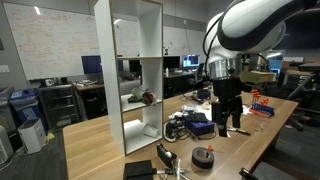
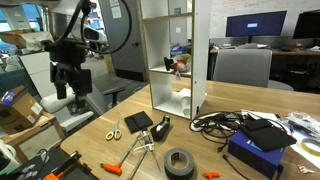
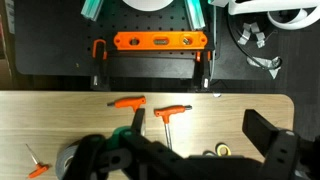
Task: Pick up the plastic cup from the table and put it in the bottom compartment of the cabinet.
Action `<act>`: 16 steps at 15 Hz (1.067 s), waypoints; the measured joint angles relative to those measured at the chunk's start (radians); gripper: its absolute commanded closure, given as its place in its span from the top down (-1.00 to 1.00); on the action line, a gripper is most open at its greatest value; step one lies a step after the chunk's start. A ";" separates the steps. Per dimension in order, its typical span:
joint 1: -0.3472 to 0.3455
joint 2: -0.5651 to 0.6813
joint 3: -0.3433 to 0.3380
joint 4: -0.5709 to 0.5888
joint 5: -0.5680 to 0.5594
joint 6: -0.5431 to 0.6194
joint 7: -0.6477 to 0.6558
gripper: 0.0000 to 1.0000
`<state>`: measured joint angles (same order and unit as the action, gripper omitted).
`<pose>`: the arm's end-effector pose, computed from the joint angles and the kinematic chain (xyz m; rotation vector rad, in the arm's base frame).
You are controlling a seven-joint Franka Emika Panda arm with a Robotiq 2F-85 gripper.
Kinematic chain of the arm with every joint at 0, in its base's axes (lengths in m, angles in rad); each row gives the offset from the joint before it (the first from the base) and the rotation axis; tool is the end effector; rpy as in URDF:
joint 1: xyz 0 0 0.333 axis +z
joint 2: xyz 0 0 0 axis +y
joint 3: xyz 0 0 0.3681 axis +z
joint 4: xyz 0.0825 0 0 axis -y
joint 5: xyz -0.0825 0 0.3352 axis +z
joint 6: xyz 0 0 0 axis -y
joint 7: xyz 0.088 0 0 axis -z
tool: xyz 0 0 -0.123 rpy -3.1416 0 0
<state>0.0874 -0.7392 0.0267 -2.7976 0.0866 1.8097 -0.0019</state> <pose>0.2007 0.0320 0.4357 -3.0650 -0.1162 0.3876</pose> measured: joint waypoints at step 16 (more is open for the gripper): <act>-0.005 0.023 0.003 0.015 0.010 0.001 0.061 1.00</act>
<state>0.0819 -0.7164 0.0299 -2.7826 0.0966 1.8111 0.0587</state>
